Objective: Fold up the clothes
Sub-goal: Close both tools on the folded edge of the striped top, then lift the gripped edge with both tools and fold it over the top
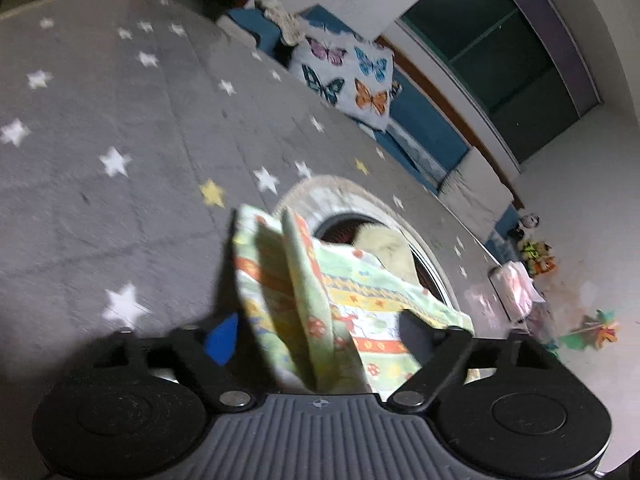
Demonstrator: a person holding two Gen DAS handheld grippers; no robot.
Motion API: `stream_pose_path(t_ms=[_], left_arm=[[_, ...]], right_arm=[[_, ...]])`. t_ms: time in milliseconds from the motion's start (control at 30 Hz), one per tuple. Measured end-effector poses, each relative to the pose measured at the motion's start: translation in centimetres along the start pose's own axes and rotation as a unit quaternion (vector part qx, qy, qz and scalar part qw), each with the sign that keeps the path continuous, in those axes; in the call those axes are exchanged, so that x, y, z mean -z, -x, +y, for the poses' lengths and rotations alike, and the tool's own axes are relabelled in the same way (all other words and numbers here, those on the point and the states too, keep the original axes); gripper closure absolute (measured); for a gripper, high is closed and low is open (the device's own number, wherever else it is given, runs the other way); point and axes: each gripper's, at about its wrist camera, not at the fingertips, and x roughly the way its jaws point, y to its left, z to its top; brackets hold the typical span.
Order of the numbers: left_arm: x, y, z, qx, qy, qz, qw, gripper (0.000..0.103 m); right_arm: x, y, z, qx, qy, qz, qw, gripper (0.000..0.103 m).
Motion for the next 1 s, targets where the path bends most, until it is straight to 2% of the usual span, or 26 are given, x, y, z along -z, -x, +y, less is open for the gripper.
stream_pose_path(t_ms=[67,100,133,167,300,333,533,633,733,833,1000], left_arm=[[0.1,-0.5,0.2,0.003,0.011,0.008,0.9999,0.058],[0.1,-0.7,0.3,0.002,0.016,0.011,0.9998,0.066],[0.1,-0.9,0.4,0.002,0.02,0.013,0.9997,0.078],[0.1,-1.0,0.6,0.001,0.022,0.014,0.9997,0.084],[0.2,-1.0,0.8,-0.005,0.018,0.014,0.9997,0.087],[0.3,-1.0,0.7,-0.006,0.015,0.013,0.9998,0.088],[0.4,-1.1,0.3,-0.016,-0.001,0.009,0.9998,0.088],[0.5,-1.1,0.1,-0.02,-0.005,0.007,0.9998,0.088],[0.5,-1.1,-0.1,-0.025,-0.012,0.006,0.9996,0.088],[0.6,-1.3,-0.4,-0.029,-0.02,0.004,0.9994,0.088],[0.6,-1.4,-0.8,-0.038,-0.035,0.001,0.9987,0.088]], right_arm=[[0.1,0.0,-0.2,-0.004,-0.003,0.001,1.0,0.09],[0.1,0.0,-0.3,-0.006,-0.004,0.002,1.0,0.09],[0.2,0.0,-0.4,-0.009,-0.006,0.003,1.0,0.088],[0.3,0.1,-0.7,-0.011,-0.012,0.004,1.0,0.086],[0.8,1.1,-2.7,-0.001,-0.046,0.001,0.999,0.078],[1.0,1.4,-3.4,0.005,-0.056,0.001,0.998,0.073],[3.0,1.8,-10.0,0.096,-0.122,0.022,0.988,0.063],[4.5,1.7,-13.8,0.141,-0.159,0.034,0.977,0.056],[6.0,1.6,-17.8,0.186,-0.202,0.044,0.96,0.052],[7.5,1.9,-20.4,0.213,-0.239,0.046,0.946,0.051],[9.4,2.1,-23.2,0.197,-0.309,0.039,0.93,0.053]])
